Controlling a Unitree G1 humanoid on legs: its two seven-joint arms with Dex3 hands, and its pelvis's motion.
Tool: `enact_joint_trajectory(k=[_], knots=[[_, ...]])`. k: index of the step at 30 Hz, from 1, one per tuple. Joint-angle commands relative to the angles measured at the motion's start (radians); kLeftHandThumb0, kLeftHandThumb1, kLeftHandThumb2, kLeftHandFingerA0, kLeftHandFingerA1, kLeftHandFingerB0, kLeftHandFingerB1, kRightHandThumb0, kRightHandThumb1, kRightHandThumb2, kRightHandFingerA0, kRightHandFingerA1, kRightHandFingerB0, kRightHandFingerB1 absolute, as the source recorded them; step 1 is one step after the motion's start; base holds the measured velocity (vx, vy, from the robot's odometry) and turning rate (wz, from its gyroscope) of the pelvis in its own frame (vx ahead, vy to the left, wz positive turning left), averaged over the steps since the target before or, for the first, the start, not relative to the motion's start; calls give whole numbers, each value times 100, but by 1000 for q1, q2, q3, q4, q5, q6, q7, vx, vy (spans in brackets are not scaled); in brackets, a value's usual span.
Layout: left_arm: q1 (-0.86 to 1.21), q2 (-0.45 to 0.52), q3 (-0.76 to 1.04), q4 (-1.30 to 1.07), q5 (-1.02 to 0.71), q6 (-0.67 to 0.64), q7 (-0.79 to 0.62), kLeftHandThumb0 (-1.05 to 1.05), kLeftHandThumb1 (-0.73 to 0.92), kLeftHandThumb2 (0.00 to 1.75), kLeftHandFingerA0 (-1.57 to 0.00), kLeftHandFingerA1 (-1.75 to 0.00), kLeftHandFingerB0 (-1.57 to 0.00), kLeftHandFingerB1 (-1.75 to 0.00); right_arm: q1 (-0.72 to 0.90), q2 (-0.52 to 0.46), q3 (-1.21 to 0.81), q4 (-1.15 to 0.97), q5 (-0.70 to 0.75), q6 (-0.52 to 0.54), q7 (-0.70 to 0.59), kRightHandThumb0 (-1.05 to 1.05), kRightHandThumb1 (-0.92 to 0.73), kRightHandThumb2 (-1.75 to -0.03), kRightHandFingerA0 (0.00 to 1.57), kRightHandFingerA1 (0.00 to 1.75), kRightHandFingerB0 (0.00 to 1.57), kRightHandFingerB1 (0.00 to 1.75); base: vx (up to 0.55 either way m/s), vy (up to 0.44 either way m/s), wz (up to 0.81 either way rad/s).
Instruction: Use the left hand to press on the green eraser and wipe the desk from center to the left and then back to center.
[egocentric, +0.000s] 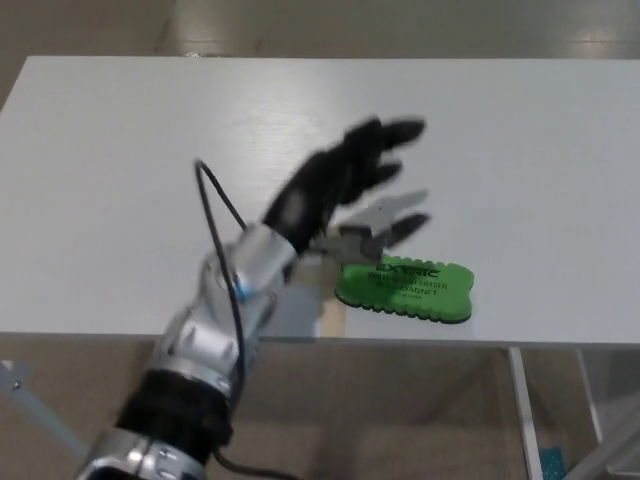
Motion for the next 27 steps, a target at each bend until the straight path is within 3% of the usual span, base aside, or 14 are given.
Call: enact_joint_trajectory(k=[1, 2, 14, 15, 19, 20, 21, 23, 24, 27], knots=[[-39, 61, 65, -166, -95, 110, -121, -68, 59, 59, 0, -9, -9, -29, 18, 8, -2, -1, 6, 20, -6, -44, -77, -63, 65, 51, 59, 39, 0, 0, 0], [-41, 78, 84, -217, -118, 143, -136, -72, 46, 84, 0, -10, -3, -34, 20, 8, -4, -2, 10, 20, 0, -44, -77, -63, 65, 51, 60, 40, 0, 0, 0], [89, 223, 192, -642, -273, 282, -264, -73, 46, 86, -3, -12, -3, -35, 23, 4, -14, 8, 26, 17, 29, -44, -77, -63, 65, 51, 61, 40, 0, 0, 0], [141, 255, 205, -709, -302, 272, -303, -81, 52, 87, -11, -9, -7, -33, 24, 2, -17, 11, 31, 16, 36, -43, -77, -63, 65, 52, 61, 40, 0, 0, 0], [310, 347, 251, -923, -409, 273, -405, -79, 51, 86, -11, -14, -5, -34, 30, -1, -20, 25, 33, 17, 46, -42, -76, -63, 64, 51, 60, 40, 0, 0, 0], [359, 368, 270, -978, -445, 271, -428, -72, 48, 83, -9, -22, -2, -36, 32, 4, -19, 28, 32, 16, 41, -42, -76, -63, 64, 52, 60, 40, 0, 0, 0], [446, 396, 311, -1059, -511, 268, -468, -82, 49, 74, -10, -32, -1, -34, 39, 9, -23, 30, 33, 6, 33, -42, -77, -64, 63, 52, 56, 39, 0, 0, 0], [509, 416, 340, -1117, -559, 265, -496, -82, 49, 74, -10, -32, -1, -34, 43, 12, -26, 31, 35, -1, 27, -42, -77, -64, 63, 52, 56, 39, 0, 0, 0], [644, 431, 404, -1199, -618, 228, -538, -32, 35, 91, 0, -48, -1, -48, 50, 18, -36, 37, 41, -18, 13, -42, -76, -63, 63, 52, 56, 38, 0, 0, 0], [733, 424, 444, -1228, -625, 179, -542, -32, 36, 91, 0, -48, -1, -47, 48, 21, -39, 38, 44, -15, 10, -41, -76, -63, 63, 52, 54, 38, 0, 0, 0]])
